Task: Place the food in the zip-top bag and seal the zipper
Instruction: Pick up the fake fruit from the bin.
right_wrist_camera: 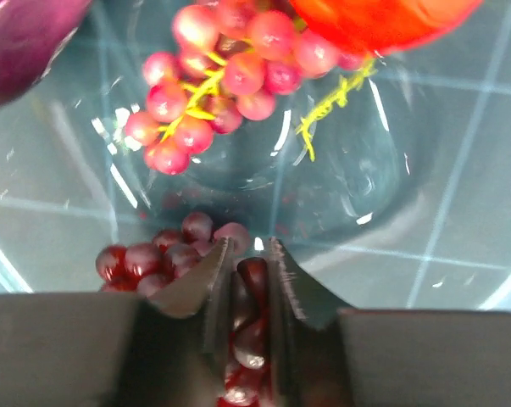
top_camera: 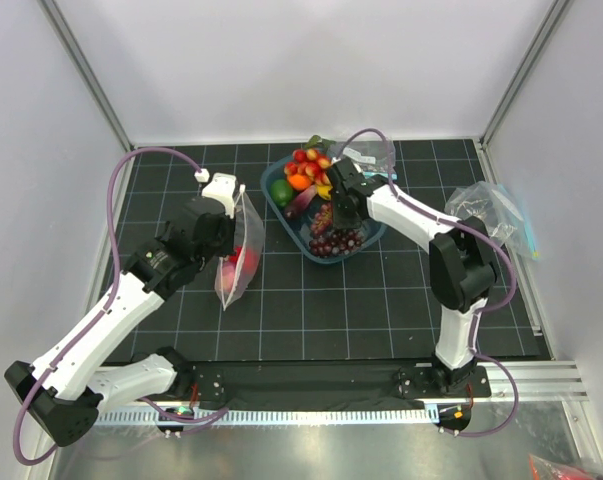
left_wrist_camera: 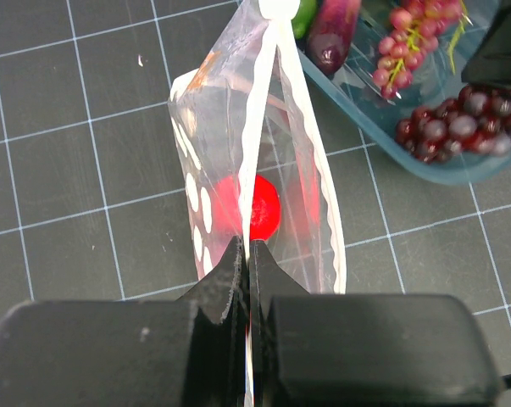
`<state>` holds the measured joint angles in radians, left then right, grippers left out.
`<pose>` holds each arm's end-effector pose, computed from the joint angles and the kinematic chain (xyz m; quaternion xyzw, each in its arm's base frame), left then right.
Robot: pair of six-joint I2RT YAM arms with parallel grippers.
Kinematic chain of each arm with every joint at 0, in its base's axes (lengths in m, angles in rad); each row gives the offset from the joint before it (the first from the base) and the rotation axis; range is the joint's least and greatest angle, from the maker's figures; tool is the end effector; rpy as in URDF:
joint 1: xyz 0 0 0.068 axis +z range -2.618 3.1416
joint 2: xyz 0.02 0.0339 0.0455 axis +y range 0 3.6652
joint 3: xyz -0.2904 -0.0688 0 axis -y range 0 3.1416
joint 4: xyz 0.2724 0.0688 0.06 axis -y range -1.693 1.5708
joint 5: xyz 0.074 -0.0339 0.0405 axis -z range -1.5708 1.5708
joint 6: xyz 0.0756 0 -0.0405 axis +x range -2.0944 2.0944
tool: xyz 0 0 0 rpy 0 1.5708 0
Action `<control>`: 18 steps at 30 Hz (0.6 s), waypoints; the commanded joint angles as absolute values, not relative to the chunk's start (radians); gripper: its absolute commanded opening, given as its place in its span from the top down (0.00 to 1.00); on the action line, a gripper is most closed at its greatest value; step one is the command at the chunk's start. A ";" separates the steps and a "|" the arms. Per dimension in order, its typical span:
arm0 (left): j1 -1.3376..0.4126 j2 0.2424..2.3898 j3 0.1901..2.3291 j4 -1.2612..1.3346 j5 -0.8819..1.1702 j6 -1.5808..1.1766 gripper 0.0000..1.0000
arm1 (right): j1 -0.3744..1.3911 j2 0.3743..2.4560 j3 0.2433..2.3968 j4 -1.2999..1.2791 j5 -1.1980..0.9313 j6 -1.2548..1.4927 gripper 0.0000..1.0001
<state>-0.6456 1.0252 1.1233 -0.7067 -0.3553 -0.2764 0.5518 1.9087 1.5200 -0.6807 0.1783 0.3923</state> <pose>0.2182 -0.1314 0.3653 0.0798 0.8727 -0.0623 0.4776 0.4008 0.2310 0.2096 -0.0549 0.9636 0.0355 0.2593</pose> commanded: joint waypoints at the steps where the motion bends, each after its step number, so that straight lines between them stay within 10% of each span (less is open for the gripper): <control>1: -0.640 1.012 1.123 -0.670 -0.351 -0.262 1.00 | 0.529 1.798 1.453 -0.588 0.012 0.393 0.80; 7: -0.640 1.012 1.123 -0.670 -0.351 -0.262 1.00 | 0.450 1.680 1.318 -0.384 -0.236 0.471 0.98; 18: -0.640 1.014 1.123 -0.670 -0.350 -0.262 1.00 | 0.376 1.528 1.138 -0.032 -0.442 0.629 0.99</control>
<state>-0.6456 1.0252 1.1233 -0.7067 -0.3553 -0.2764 0.3676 1.5871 1.1313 -0.1875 -0.3592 0.5724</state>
